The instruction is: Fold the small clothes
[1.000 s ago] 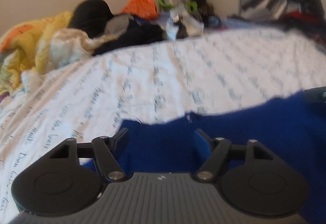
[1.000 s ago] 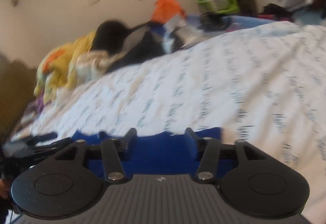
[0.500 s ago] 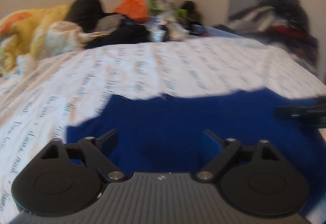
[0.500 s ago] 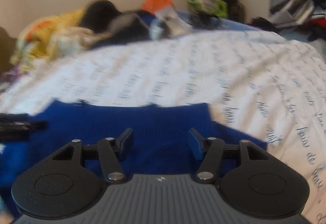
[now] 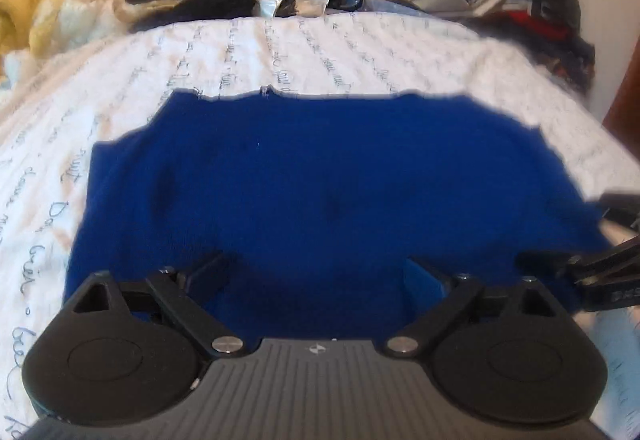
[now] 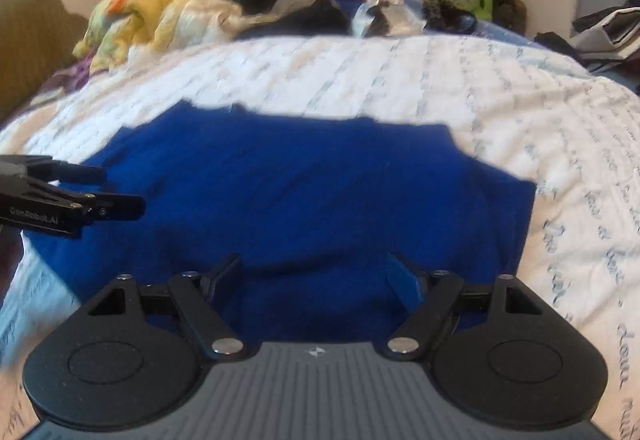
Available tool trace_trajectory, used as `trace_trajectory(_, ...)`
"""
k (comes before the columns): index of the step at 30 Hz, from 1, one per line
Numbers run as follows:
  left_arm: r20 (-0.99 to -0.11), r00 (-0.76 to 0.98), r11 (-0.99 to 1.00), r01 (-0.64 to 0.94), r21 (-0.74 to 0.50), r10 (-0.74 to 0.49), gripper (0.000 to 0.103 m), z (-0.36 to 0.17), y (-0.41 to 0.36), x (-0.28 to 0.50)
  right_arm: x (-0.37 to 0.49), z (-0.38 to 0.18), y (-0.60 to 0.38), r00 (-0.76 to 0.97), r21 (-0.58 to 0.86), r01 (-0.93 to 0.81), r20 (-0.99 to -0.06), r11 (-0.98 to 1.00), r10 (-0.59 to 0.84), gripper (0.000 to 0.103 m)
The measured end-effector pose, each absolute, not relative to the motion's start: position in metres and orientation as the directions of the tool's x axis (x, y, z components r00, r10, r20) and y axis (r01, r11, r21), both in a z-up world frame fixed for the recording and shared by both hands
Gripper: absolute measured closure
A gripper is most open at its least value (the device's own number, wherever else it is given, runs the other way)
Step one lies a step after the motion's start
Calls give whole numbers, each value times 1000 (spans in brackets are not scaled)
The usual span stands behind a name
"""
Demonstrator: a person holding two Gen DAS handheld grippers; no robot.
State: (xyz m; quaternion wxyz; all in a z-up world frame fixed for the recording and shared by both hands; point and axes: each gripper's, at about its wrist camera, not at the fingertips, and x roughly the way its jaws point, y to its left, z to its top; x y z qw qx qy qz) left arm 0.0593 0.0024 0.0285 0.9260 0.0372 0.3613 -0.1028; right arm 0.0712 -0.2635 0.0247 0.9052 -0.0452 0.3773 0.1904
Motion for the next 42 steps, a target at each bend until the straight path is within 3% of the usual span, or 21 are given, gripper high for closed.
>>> trace_trajectory(2, -667, 736, 975, 212, 69, -113, 7, 26, 1, 46, 52, 18, -272, 680, 26, -419, -653, 908, 333, 23)
trace_trajectory(4, -678, 719, 983, 183, -25, -151, 13, 35, 16, 29, 46, 25, -280, 660, 31, -404, -683, 914, 314, 23)
trace_trajectory(6, -659, 736, 988, 135, -82, -155, 8, 41, 32, 5, 36, 38, -282, 647, 26, -371, -710, 928, 278, 22)
trace_trajectory(10, -684, 718, 991, 68, -118, -131, 8, 32, 43, -9, 14, 53, -273, 680, 28, -406, -659, 913, 323, 22)
trace_trajectory(13, -680, 726, 994, 50, -94, -101, 10, 36, 44, -16, 26, 32, -259, 631, -19, -429, -722, 903, 284, 19)
trace_trajectory(15, -670, 731, 983, 3, -184, -127, 8, 45, 59, -28, 26, 30, -274, 629, 48, -419, -705, 907, 328, 9)
trace_trajectory(17, -655, 736, 933, -91, -349, -173, 4, 46, 80, -41, 22, 36, -281, 610, 57, -395, -729, 917, 309, 9)
trace_trajectory(20, -593, 771, 779, -218, -588, -231, 4, 33, 110, -51, 6, 45, -297, 653, 142, -364, -665, 921, 361, 9)
trace_trajectory(25, -547, 807, 648, -298, -701, -221, 5, 28, 121, -31, 6, 35, -305, 669, 159, -307, -666, 938, 331, 9)
trace_trajectory(30, -570, 809, 644, -363, -674, -140, 10, 34, 117, -17, 11, 39, -306, 678, 151, -324, -651, 934, 341, 9)
trace_trajectory(33, -595, 802, 662, -416, -624, -57, 25, 37, 110, -14, 19, 45, -300, 686, 173, -344, -625, 923, 373, 9)
trace_trajectory(35, -630, 777, 695, -458, -554, 9, 51, 38, 103, -11, 24, 49, -294, 677, 188, -361, -621, 913, 396, 9)
trace_trajectory(36, -654, 756, 717, -478, -507, 42, 78, 39, 99, -9, 27, 50, -292, 669, 209, -369, -617, 906, 415, 9)
trace_trajectory(37, -672, 736, 733, -497, -464, 74, 97, 39, 97, -6, 29, 52, -293, 657, 245, -371, -612, 896, 440, 9)
trace_trajectory(42, -665, 732, 847, -440, -300, 145, 100, 54, 71, 1, 60, 58, -312, 593, 555, -329, -509, 764, 624, 9)
